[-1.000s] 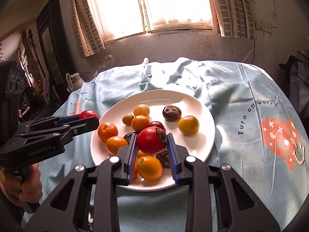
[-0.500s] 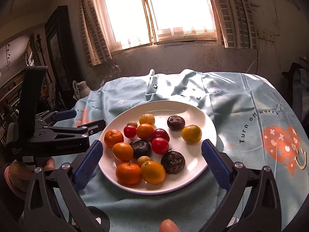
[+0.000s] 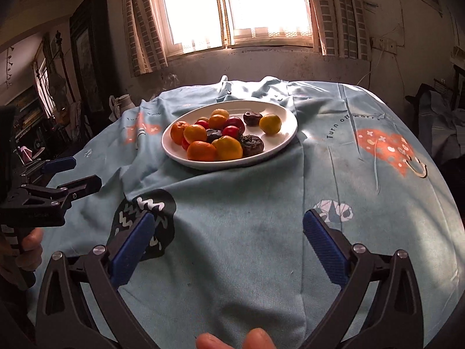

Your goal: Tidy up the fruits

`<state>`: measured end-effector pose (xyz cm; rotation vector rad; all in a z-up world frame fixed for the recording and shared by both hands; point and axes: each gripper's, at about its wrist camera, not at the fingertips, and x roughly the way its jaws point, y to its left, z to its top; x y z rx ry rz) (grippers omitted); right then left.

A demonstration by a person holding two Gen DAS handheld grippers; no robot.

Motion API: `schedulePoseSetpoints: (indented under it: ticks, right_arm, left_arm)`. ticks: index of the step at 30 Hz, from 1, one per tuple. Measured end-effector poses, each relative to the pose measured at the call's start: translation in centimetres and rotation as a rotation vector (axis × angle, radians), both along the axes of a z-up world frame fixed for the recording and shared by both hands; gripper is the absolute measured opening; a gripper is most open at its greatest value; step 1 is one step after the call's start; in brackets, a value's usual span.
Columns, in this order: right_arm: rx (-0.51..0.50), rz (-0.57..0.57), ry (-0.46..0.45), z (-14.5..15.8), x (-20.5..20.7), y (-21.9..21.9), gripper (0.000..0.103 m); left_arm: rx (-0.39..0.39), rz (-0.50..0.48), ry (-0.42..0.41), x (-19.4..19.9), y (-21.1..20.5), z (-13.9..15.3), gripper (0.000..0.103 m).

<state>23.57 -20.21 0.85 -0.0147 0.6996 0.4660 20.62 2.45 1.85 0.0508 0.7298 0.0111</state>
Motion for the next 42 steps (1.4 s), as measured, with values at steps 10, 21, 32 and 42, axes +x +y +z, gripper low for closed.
schedulePoseSetpoints:
  ticks: [10,21,32,42]
  right_arm:
    - [-0.038,0.011,0.004,-1.1,-2.0,0.8,0.102]
    - [-0.064,-0.002,-0.011,-1.3,-2.7,0.8,0.102]
    - [-0.070,0.002,-0.014,-1.4,-2.7,0.9,0.102]
    - [-0.070,0.002,-0.014,-1.4,-2.7,0.9,0.102]
  left_arm:
    - [0.015,-0.003,-0.004,-2.2,-0.5,-1.5,0.101]
    - [0.021,0.011,-0.022,-2.4,-0.2,-1.4,0.101]
    - [0.020,0.011,-0.023,-2.3,-0.2,-1.4,0.101]
    - [0.017,0.012,-0.038,-2.6,-0.2,-1.0,0.101]
